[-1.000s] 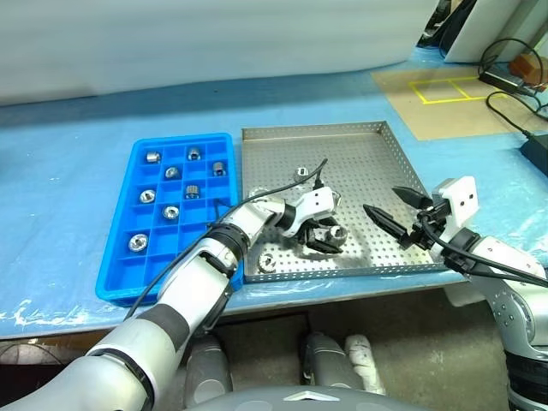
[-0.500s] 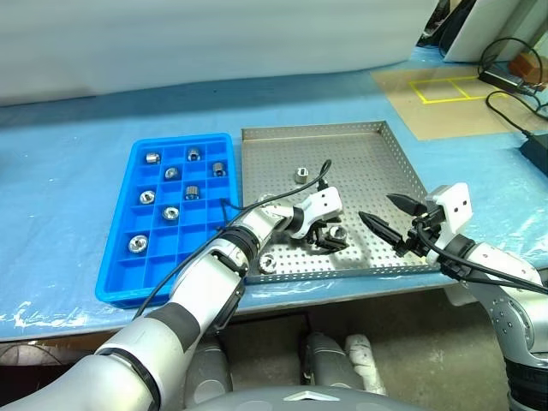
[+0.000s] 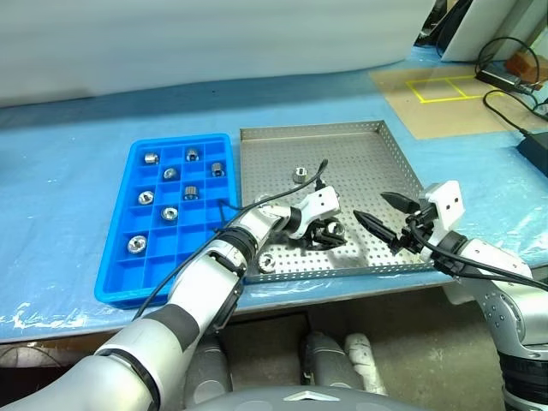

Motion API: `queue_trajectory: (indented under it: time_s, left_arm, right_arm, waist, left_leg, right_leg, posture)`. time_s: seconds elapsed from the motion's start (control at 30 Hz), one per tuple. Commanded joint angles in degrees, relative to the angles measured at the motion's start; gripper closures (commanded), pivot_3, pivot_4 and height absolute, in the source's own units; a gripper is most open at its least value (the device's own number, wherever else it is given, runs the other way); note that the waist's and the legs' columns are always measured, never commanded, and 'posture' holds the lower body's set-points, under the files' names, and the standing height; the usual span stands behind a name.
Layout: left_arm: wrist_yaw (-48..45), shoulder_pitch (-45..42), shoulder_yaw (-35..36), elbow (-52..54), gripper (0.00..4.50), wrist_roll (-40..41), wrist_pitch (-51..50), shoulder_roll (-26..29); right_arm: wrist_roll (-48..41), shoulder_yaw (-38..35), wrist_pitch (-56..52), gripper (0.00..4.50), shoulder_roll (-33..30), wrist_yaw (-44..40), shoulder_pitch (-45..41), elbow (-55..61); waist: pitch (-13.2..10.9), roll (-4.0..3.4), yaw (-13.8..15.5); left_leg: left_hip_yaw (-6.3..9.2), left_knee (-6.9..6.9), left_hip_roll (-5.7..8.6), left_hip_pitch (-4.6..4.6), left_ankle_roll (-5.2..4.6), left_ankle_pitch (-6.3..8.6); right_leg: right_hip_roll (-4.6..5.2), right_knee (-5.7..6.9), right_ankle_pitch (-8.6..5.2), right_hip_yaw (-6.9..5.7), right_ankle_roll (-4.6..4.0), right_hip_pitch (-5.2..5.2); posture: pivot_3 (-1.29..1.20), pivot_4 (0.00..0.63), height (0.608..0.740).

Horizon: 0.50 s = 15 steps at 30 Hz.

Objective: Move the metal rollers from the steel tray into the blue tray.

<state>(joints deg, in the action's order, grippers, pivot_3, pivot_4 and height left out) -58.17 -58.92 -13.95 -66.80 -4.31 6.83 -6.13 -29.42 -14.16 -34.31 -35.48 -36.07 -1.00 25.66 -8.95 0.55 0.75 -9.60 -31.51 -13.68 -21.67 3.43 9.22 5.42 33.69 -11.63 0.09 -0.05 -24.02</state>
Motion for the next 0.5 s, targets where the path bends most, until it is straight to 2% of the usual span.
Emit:
queue_trajectory:
  time_s: [0.03, 0.23, 0.37, 0.5]
  left_arm:
    - [-1.52, 1.07, 4.52, 9.79, 2.43, 4.54, -0.86, 3.9]
    - [-6.1, 13.59, 7.05, 38.47, 2.43, 9.87, -14.15, 17.6]
    - [-6.39, 21.83, 9.76, 57.24, 2.43, 15.35, -27.22, 26.32]
    - [-3.03, 28.67, 14.42, 68.81, 2.43, 20.05, -35.85, 32.06]
  right_arm:
    - [-2.33, -0.85, -0.34, 0.39, -0.97, -1.37, -0.36, 2.41]
    - [-5.74, -0.04, -2.42, 0.39, -2.98, -5.45, -1.38, 2.5]
    - [-5.38, 4.96, -2.64, 0.39, -3.12, -8.19, -7.15, -0.38]
    - [-3.86, 11.56, -1.12, 0.39, -0.91, -12.09, -15.28, -6.31]
  waist:
    - [0.0, 0.0, -0.07]
    - [0.01, -0.05, -0.2]
    - [-0.03, -0.04, 0.14]
    - [-0.03, -0.05, 0.73]
  left_leg:
    - [-0.01, 0.02, 0.0, 0.0, 0.0, 0.0]
    - [-0.15, 0.34, -0.1, 0.1, -0.03, -0.06]
    - [-0.19, 0.31, -0.11, -0.02, -0.05, -0.06]
    - [-0.2, 0.33, -0.11, 0.02, 0.13, -0.02]
  right_leg:
    - [0.0, -0.01, 0.0, 0.0, 0.0, -0.02]
    - [-0.1, -0.08, -0.01, 0.01, -0.01, -0.11]
    - [-0.08, -0.11, -0.01, 0.01, -0.02, -0.18]
    - [-0.05, -0.03, -0.02, -0.02, -0.03, -0.18]
  posture:
    - [-0.36, 0.15, 0.74]
    - [-0.29, 0.15, 0.74]
    - [-0.23, 0.15, 0.74]
    - [-0.1, 0.15, 0.74]
